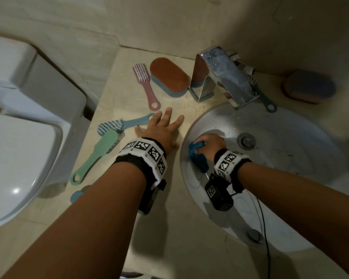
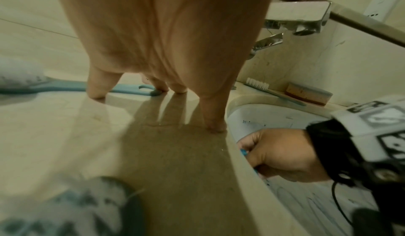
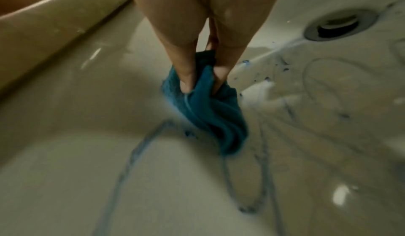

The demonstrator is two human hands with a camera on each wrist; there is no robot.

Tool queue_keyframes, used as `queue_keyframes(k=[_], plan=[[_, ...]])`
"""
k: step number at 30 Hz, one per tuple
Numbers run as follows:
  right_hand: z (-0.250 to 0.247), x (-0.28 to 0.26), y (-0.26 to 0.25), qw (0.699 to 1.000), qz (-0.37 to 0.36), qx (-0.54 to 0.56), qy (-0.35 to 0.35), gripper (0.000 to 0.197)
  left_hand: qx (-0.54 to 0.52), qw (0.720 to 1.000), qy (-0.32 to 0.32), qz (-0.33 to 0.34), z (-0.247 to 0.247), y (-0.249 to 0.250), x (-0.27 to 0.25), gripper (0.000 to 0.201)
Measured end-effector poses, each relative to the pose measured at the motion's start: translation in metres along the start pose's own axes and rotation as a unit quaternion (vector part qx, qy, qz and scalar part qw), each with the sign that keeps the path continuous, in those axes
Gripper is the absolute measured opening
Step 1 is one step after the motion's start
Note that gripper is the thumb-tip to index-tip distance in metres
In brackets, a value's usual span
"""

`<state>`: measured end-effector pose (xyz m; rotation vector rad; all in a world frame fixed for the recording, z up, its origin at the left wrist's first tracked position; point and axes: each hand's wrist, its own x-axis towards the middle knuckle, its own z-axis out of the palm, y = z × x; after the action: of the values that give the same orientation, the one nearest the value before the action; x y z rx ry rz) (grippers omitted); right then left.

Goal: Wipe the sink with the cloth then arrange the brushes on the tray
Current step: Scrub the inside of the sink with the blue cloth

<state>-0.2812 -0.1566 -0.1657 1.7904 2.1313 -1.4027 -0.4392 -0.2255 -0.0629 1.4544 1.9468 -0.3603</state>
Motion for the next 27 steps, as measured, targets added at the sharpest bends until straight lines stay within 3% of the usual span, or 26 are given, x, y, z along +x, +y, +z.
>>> queue_keyframes(k=[4, 10, 15, 22, 27], plan=[[-0.003, 0.012, 0.001, 0.988, 0.062, 0.126, 0.07, 0.024, 0.002, 1.0, -0.003, 0.002, 0.001, -0.001, 0.001, 0.077], [0.006, -0.003, 0.005, 0.992, -0.005, 0.124, -0.011, 0.022, 0.004, 1.0, -0.009, 0.003, -0.003, 0.0, 0.0, 0.076], [0.003, 0.005, 0.002, 0.979, 0.003, 0.201, 0.031, 0.024, 0.005, 1.0, -0.014, 0.005, -0.003, 0.0, 0.0, 0.078], [0.005, -0.025, 0.001, 0.976, 0.04, 0.199, -0.084, 0.039, 0.016, 1.0, -0.017, 0.005, -0.004, 0.0, -0.001, 0.078], [0.003, -0.003, -0.011, 0.986, 0.045, 0.16, -0.013, 0.026, 0.013, 1.0, -0.02, 0.0, -0.004, 0.0, 0.0, 0.078]])
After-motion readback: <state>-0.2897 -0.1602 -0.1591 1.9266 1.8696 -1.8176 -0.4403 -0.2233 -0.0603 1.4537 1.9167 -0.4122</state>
